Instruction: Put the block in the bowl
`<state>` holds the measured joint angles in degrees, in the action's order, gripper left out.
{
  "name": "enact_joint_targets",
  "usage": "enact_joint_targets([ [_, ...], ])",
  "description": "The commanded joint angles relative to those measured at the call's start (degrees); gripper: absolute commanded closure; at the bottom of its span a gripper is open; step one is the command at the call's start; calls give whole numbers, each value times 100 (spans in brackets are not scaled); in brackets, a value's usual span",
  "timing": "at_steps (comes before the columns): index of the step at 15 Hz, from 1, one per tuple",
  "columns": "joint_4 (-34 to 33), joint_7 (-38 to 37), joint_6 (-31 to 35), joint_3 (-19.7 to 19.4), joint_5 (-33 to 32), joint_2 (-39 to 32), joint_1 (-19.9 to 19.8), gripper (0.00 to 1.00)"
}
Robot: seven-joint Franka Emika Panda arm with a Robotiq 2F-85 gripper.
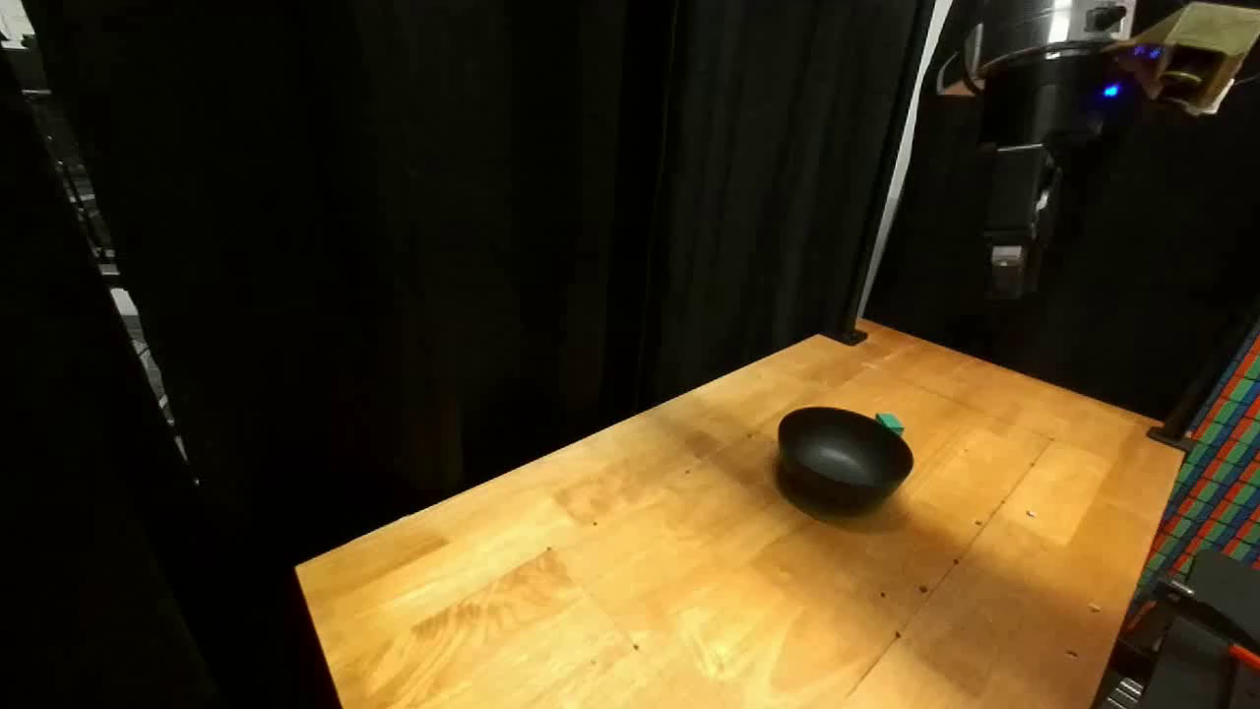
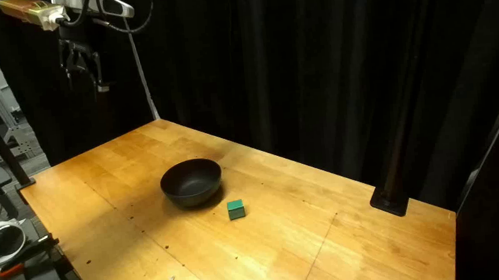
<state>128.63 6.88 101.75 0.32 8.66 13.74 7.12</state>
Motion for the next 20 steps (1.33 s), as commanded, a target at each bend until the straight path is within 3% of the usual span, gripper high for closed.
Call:
enact_joint_targets([
  [1,-20,16,-10,92,19,-4,-98,0],
  [4,-67,16,-10,92,19,3,-98,0],
  [7,103,-177,827,89,-144,-327,-209,0],
  [11,186,-537,2249,-11,-788,-1251,-512,0],
  [16,-180,-1170,3592,-344,-1440,-2653,-852,0],
  [20,-718,-1558,3842,-667,-1559,-3545,-950,0],
])
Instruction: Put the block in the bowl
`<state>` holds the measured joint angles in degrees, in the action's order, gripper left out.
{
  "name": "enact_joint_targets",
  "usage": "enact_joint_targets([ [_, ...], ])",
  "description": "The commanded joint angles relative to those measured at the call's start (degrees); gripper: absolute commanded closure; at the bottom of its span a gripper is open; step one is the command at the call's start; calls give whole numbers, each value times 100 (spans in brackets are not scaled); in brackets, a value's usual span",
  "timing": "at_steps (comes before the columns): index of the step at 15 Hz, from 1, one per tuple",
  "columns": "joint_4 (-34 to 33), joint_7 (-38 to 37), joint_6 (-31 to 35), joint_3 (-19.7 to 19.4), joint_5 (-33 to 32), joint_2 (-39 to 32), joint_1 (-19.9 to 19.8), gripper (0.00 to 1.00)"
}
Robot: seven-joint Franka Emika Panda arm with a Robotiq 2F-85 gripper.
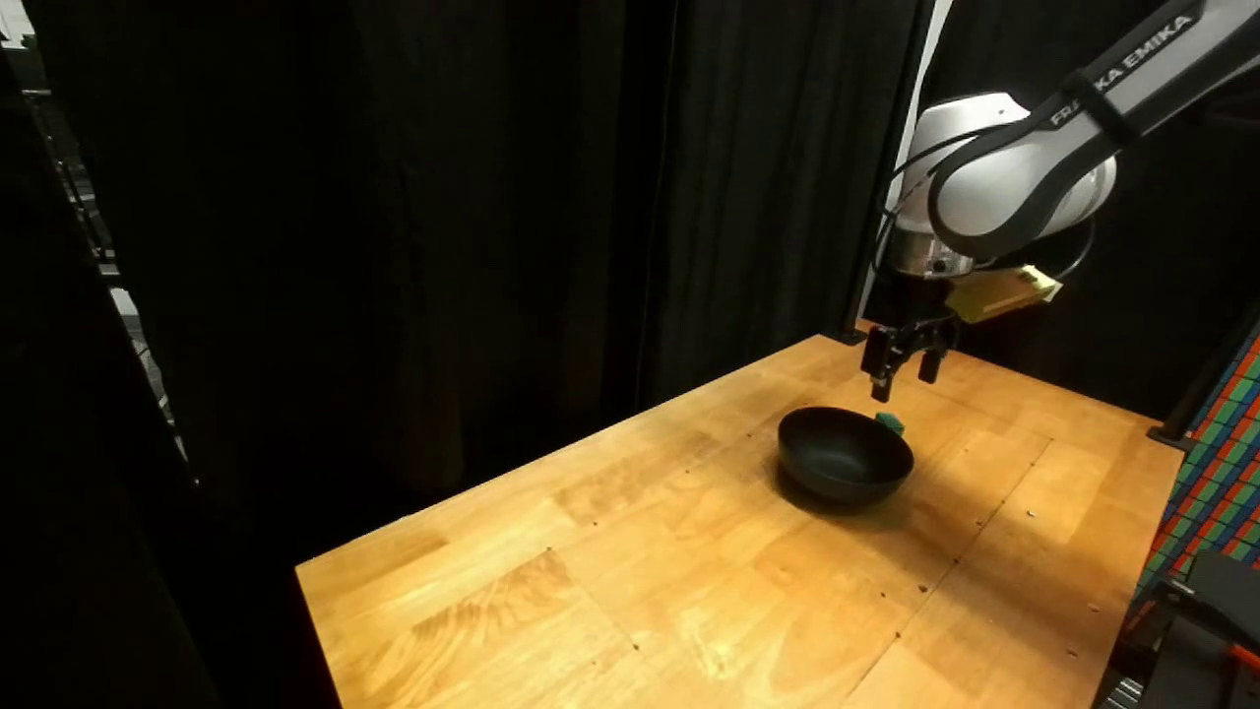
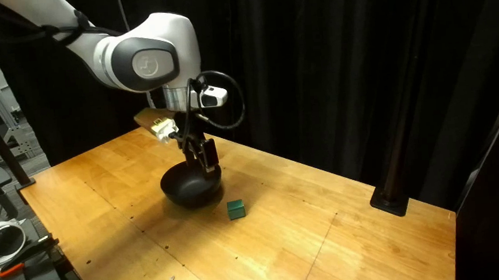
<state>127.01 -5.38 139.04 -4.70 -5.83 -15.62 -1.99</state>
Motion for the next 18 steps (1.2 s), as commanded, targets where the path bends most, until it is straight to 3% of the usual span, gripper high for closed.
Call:
enact_joint_targets([
  [1,-693,-383,82,-218,-66,-778,-55,0],
  [8,-1409,-668,67,-385,169,-1583,-181,0],
  [14,-1628,-756,-104,-443,246,-1881,-293,0],
  [15,-1648,-748,-131,-436,290,-1913,-323,24],
  [16,-1653,-702,-194,-411,353,-1915,-368,27],
  [18,-1653,-648,-365,-367,501,-1886,-435,44],
])
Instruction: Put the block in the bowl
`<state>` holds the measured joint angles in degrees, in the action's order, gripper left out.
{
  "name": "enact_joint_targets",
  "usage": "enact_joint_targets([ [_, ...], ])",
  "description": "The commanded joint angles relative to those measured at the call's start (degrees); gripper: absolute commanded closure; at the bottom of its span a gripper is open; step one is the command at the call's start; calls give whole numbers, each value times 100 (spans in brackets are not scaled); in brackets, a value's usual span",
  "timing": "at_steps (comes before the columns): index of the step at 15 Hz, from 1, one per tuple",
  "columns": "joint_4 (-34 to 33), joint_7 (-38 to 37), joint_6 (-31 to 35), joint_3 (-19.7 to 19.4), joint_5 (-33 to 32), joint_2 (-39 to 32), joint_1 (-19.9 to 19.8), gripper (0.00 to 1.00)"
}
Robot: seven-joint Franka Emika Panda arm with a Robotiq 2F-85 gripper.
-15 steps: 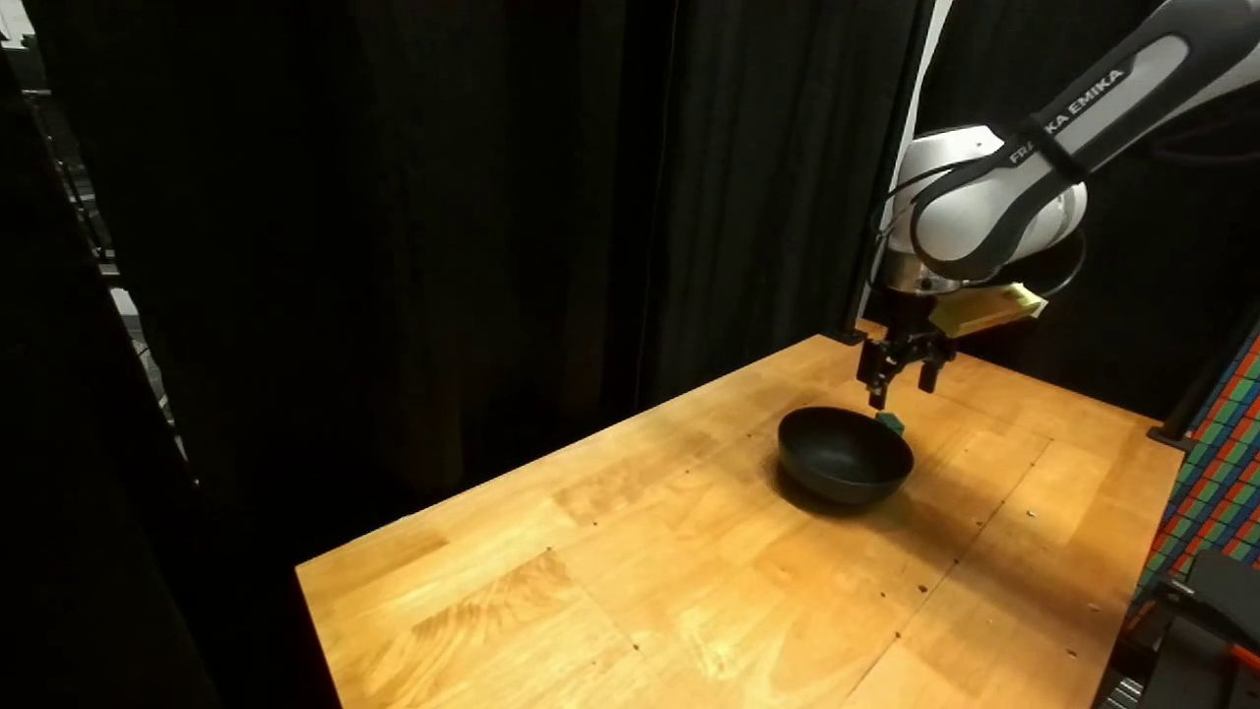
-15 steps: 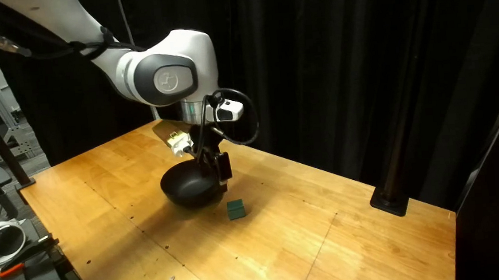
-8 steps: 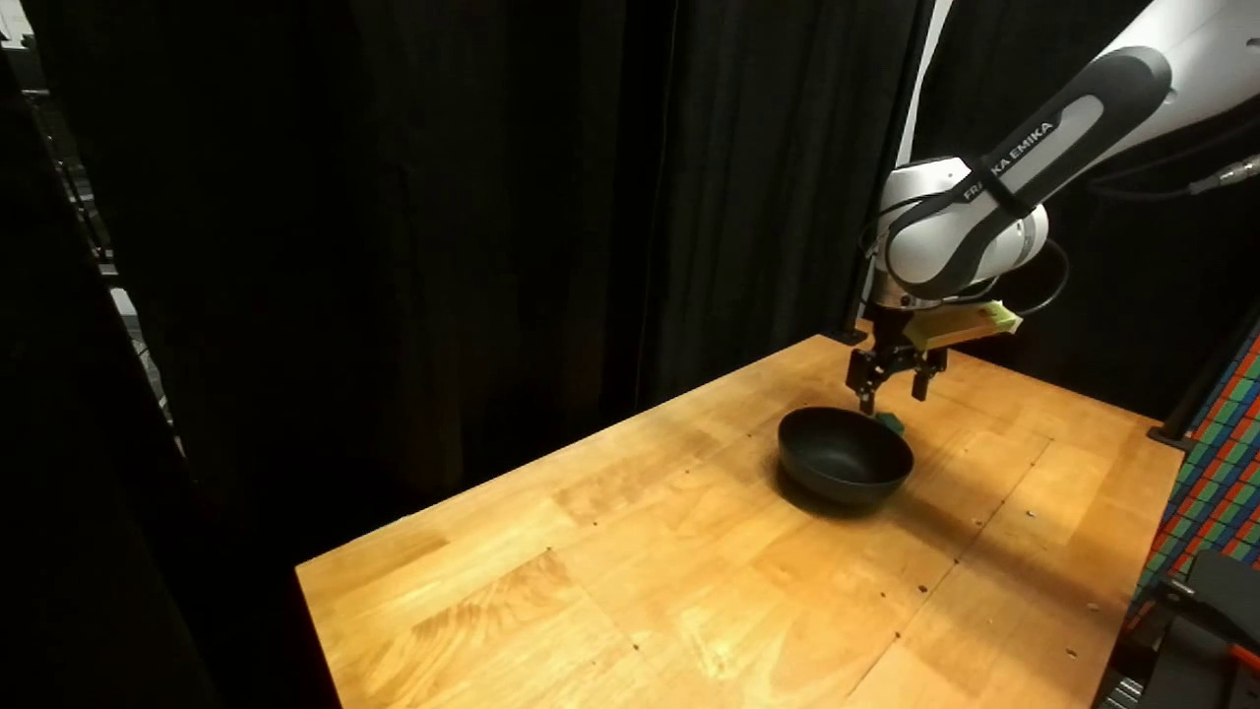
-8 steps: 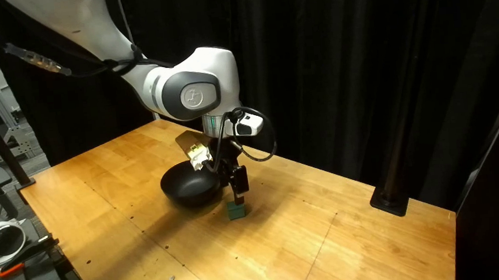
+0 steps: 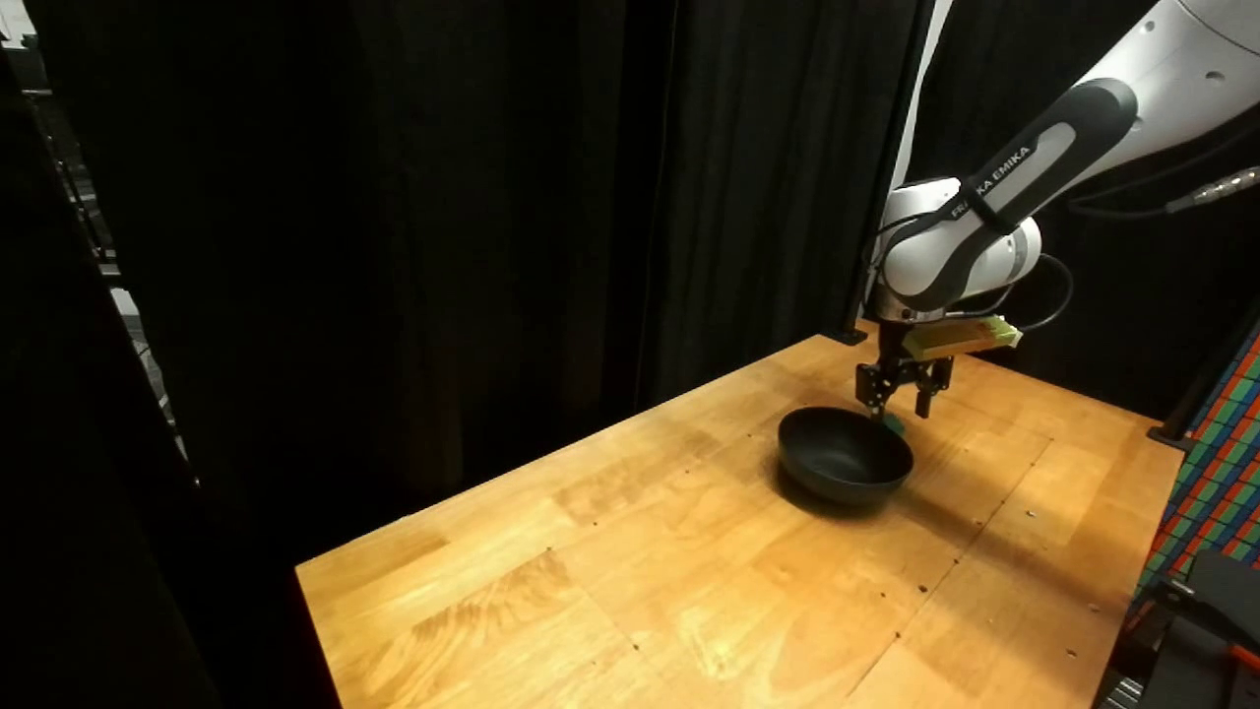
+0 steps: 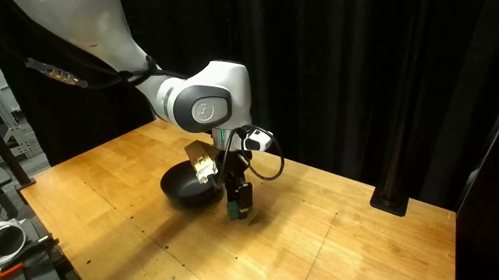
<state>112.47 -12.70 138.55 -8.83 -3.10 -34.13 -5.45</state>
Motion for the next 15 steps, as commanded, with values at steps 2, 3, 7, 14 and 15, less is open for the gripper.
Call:
enact_joint_targets([
  [2,-212,119,-457,67,351,-13,-138,60],
  [3,-227,154,-562,86,432,-3,-171,66],
  [7,-220,263,-916,119,708,207,-285,93],
  [14,187,803,-1107,396,1638,1507,-491,92],
  [15,161,926,-1340,457,1881,1568,-519,92],
])
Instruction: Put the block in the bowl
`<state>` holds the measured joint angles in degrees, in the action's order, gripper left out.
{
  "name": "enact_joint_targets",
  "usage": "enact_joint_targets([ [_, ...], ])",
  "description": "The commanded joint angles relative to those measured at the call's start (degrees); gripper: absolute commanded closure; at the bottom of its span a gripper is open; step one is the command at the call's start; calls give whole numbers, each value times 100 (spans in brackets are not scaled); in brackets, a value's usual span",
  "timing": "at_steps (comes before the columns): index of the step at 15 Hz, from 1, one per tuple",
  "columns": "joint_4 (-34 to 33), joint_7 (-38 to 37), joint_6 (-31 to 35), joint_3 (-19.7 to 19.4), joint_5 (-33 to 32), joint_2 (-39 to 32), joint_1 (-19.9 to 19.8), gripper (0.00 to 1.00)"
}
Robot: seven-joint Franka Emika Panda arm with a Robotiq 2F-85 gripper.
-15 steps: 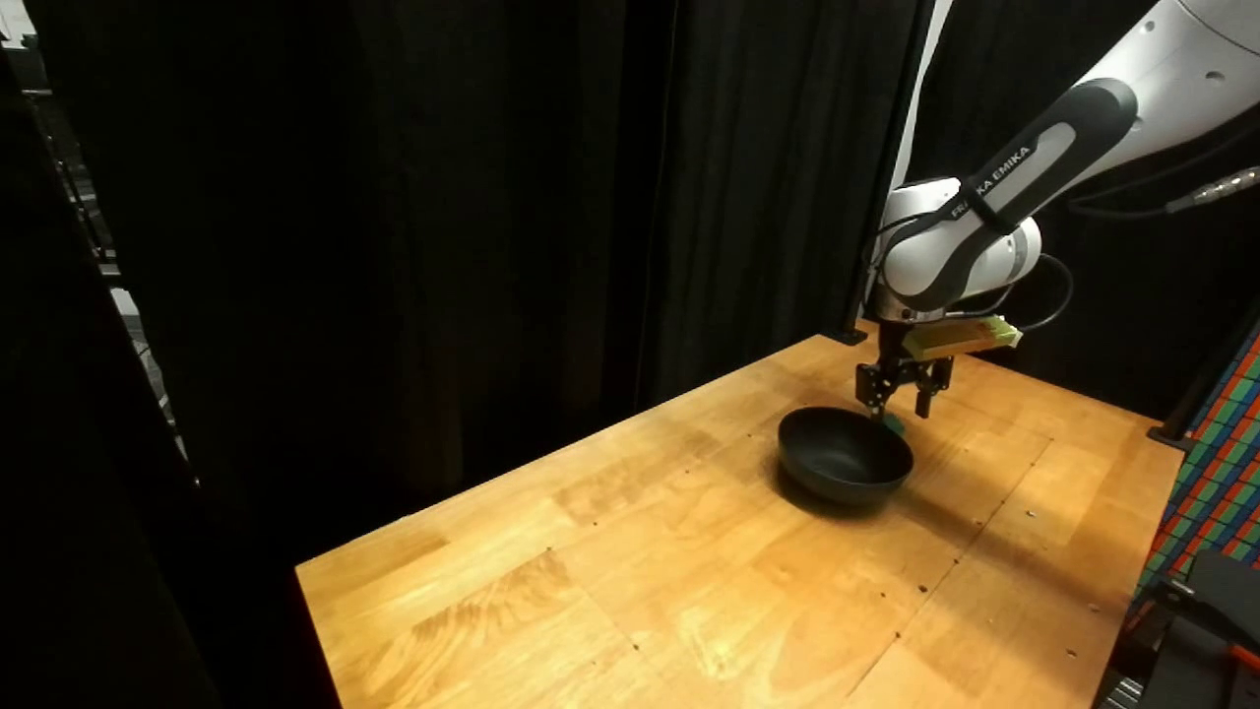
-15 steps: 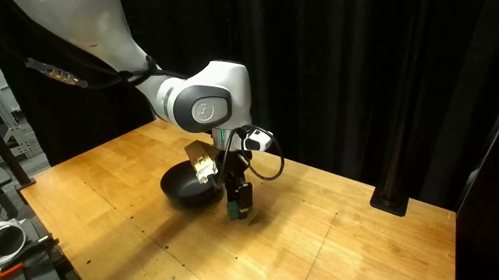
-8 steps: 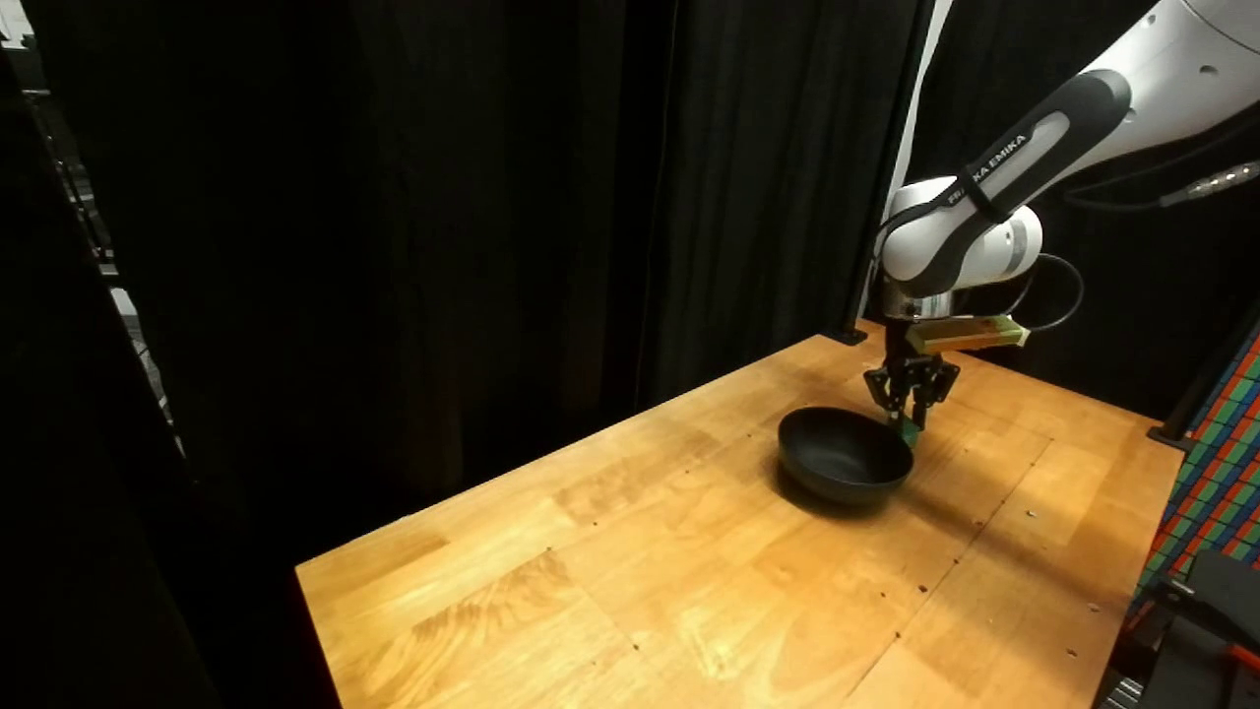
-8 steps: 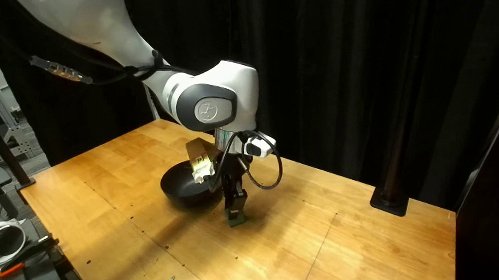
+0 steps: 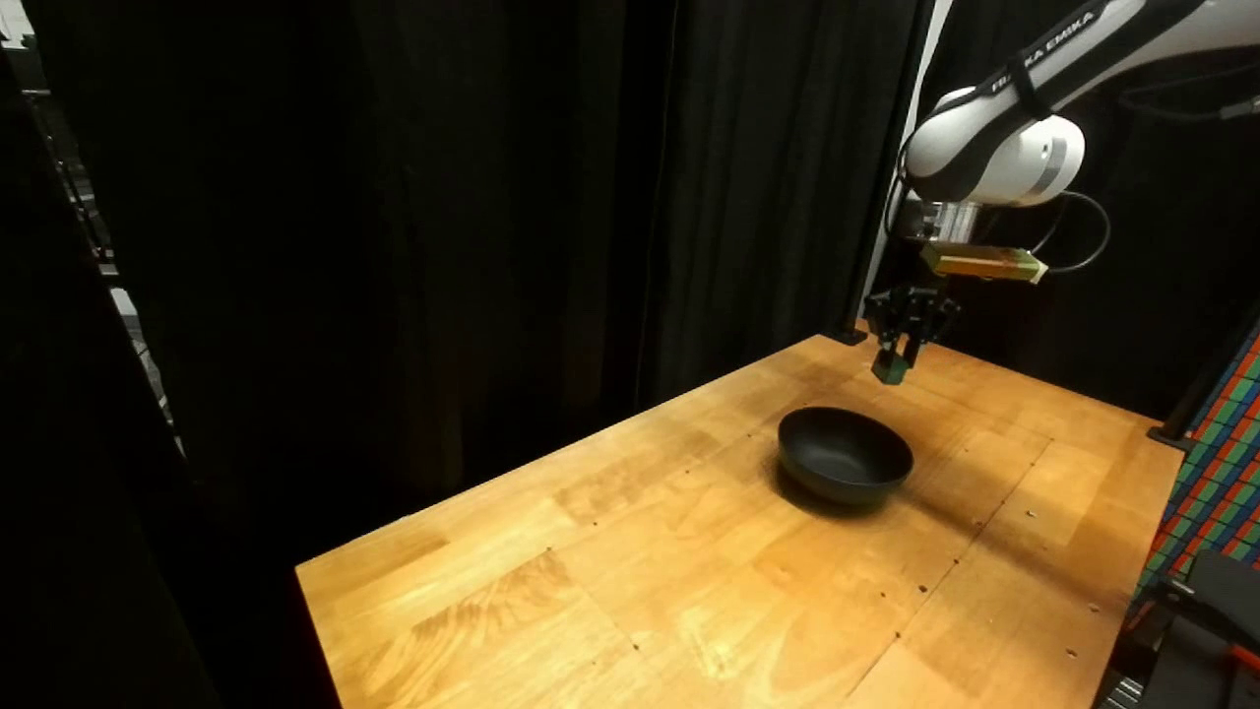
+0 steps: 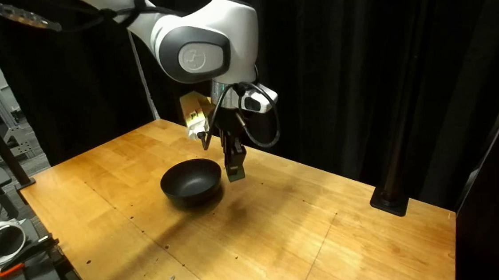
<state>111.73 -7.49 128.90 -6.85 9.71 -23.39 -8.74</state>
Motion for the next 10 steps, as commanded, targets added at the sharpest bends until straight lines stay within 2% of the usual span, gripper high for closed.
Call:
enact_joint_targets([
  [1,212,506,-671,319,875,523,-220,92],
  [3,193,531,-1114,343,1233,528,-203,92],
  [4,172,498,-1312,337,1359,505,-191,43],
  [5,176,438,-1428,320,1434,474,-169,42],
  [10,131,502,-2347,188,1871,844,-342,6],
])
